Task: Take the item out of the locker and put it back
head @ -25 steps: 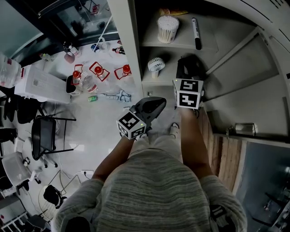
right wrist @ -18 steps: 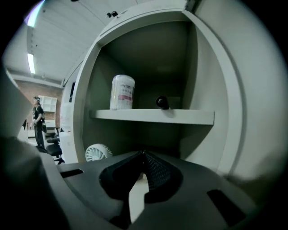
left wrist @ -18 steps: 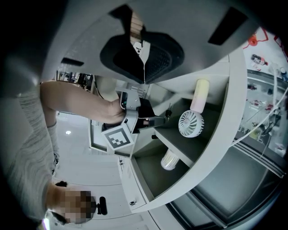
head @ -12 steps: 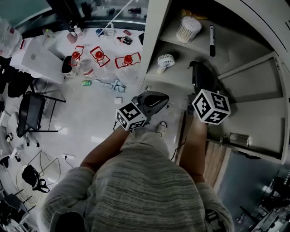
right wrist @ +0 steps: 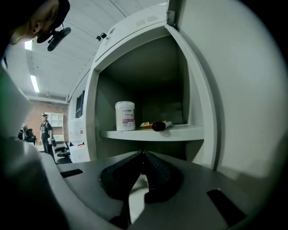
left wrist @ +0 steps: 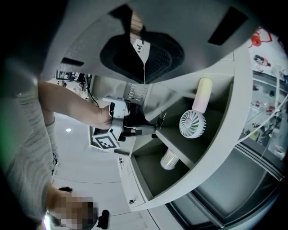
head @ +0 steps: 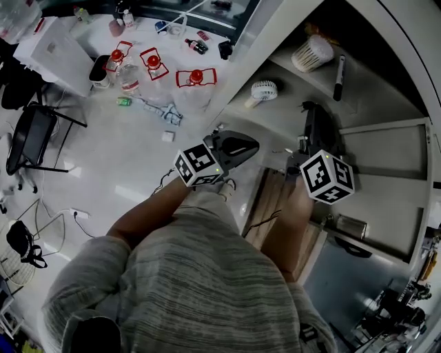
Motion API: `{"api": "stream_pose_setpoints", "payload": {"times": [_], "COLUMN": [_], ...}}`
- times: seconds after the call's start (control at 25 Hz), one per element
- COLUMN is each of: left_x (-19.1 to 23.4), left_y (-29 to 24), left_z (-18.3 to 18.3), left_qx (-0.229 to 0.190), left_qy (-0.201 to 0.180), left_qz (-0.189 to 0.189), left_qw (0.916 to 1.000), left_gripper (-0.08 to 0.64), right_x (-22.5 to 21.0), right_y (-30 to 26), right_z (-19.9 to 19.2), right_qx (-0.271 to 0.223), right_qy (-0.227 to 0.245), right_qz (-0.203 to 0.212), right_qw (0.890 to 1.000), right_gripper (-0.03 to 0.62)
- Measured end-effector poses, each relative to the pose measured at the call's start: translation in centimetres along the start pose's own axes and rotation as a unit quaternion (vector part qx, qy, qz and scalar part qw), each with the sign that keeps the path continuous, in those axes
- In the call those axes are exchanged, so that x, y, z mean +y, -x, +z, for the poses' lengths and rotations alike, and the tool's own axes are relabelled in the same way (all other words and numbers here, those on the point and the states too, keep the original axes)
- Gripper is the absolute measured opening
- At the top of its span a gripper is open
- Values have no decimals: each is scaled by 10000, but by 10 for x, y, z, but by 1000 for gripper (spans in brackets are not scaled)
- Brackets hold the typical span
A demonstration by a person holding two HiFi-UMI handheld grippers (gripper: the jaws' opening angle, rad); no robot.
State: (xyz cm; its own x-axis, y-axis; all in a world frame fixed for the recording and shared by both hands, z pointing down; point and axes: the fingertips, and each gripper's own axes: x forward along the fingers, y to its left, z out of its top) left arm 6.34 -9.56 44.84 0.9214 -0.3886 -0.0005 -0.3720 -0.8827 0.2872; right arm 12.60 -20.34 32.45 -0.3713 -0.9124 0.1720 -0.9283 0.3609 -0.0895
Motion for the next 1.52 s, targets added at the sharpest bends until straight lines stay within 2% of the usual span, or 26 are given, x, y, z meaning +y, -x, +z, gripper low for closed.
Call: {"api": "stream_pose_setpoints", "payload": {"times": [0.76, 1.16, 1.52], "left_x": [11, 15, 15], "left_y": [3, 3, 2], "left_z": [-4, -3, 0], "left_qx": [-15, -15, -45], "left_qy": [87, 105, 92], "left_qz": [92, 82, 44], "left_qw": [9999, 9999, 9999], "left_gripper": [9, 9, 9], "right_x": [-10, -26, -22], "right_y": [-46, -51, -43], "right_z": [-75, -80, -68], "right_qx": [903, 902, 707], "right_qy": [-148, -197, -143], "right_qz": [-98, -537, -531], "right_qw": [9958, 9943, 9960], "right_gripper": [28, 32, 32]}}
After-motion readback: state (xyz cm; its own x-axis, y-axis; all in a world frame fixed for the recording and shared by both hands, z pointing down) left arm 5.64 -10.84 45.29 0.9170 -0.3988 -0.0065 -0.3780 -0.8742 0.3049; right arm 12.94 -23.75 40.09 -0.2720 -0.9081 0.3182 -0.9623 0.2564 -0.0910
